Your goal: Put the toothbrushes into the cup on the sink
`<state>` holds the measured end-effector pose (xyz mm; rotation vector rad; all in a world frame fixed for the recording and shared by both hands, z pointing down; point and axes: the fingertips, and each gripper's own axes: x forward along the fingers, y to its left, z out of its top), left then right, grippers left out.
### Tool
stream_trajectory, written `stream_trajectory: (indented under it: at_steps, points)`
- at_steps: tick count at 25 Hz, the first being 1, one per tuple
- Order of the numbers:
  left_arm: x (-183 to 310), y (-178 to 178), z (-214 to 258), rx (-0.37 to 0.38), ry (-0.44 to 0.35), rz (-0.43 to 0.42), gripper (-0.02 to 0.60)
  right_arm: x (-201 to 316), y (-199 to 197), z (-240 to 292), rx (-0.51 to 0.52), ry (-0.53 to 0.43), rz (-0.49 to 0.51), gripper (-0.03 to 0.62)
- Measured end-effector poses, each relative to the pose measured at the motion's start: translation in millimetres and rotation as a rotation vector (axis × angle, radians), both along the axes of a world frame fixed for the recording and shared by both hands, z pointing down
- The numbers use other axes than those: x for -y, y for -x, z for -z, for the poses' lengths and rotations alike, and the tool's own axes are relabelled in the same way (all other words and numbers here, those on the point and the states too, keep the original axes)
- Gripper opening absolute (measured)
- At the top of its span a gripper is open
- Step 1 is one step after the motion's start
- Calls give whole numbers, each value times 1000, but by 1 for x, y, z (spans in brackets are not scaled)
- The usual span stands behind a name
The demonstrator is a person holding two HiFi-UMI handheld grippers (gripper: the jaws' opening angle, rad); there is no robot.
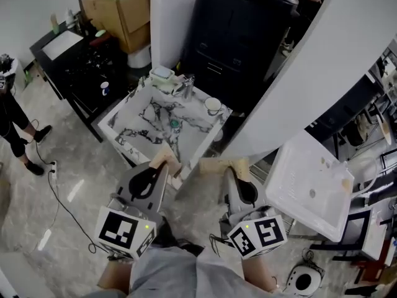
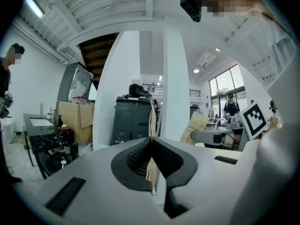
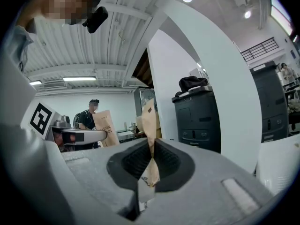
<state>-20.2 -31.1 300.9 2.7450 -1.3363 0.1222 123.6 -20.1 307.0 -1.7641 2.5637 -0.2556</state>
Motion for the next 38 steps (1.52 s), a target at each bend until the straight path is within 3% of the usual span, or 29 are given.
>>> stream_trajectory:
  at_steps: [13,24,38]
  points:
    - [94,29,-5,-6,0,-128,9,75,33,-2,-17,6,-123,8]
    - [139,36,-15,-29,23,-235,9,108,43,-7,-29,25,-236,9]
    - [164,33,-20,-46,46,-239,9,130,39,-12,-29,59,-246,8]
